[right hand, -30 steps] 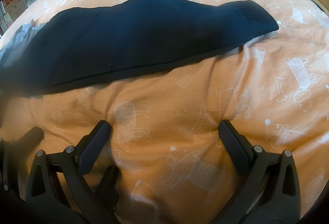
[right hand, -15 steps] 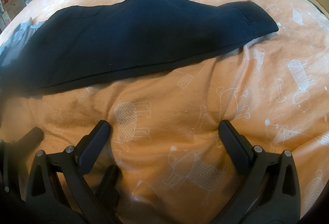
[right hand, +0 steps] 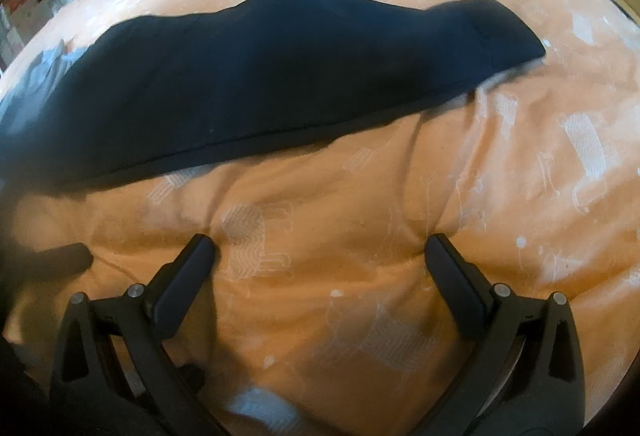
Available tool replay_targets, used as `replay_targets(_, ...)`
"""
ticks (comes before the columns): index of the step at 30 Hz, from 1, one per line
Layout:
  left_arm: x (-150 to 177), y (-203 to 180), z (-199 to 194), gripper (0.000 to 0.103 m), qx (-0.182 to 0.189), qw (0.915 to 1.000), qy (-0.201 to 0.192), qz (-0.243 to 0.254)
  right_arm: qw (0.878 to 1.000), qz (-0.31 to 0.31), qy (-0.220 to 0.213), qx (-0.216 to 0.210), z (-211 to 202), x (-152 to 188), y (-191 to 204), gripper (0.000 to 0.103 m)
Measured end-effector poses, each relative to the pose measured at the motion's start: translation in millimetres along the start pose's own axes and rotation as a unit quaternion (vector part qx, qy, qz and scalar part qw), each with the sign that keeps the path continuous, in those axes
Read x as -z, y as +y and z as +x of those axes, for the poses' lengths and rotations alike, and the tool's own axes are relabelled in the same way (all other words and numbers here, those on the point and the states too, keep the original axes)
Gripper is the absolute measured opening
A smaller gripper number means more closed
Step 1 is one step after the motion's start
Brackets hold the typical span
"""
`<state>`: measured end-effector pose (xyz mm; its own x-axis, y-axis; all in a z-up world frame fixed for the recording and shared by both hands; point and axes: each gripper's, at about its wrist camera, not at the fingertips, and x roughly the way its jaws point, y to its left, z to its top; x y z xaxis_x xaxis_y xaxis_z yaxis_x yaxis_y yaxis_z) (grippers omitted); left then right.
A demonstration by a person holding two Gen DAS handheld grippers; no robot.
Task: Fold small clothes
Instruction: 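Swing both tools over the spread navy shirt and aim at its body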
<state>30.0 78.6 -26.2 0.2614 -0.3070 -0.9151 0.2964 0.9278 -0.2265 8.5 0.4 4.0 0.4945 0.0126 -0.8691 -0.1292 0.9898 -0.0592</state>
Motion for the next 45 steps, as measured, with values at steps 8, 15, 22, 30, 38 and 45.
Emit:
replay_targets(8,7.2,60.3,-59.3,0.103,0.229,0.9716,0.039,-0.046,0.997,-0.056,0.027,-0.036,-17.8,-22.2,-4.0,0.103)
replay_targets(15,84.1,109.7,-204.8,0.103,0.321,0.942,-0.098,0.001,0.986,-0.019,-0.164,-0.033,-118.8,-39.7,16.2,0.103)
replay_targets(22,167.1,193.6,-319.1,0.103,0.274,0.9326,-0.229,0.051,0.961,-0.081,-0.263,0.024,-196.7,-27.7,94.5,0.103)
replay_targets(30,233.5,266.3,-364.9,0.103,0.374,0.9087,-0.185,0.012,0.96,-0.084,-0.224,-0.144,-184.9,19.8,199.7,0.103)
replay_targets(38,247.8,335.8,-352.1,0.103,0.208,0.9503,-0.223,-0.063,0.944,-0.083,-0.184,-0.263,-114.5,36.2,289.5,0.103)
replay_targets(45,216.3,424.6,-247.1,0.103,-0.233,0.9617,-0.122,-0.076,0.986,-0.084,-0.102,-0.106,-71.9,11.1,352.0,0.103)
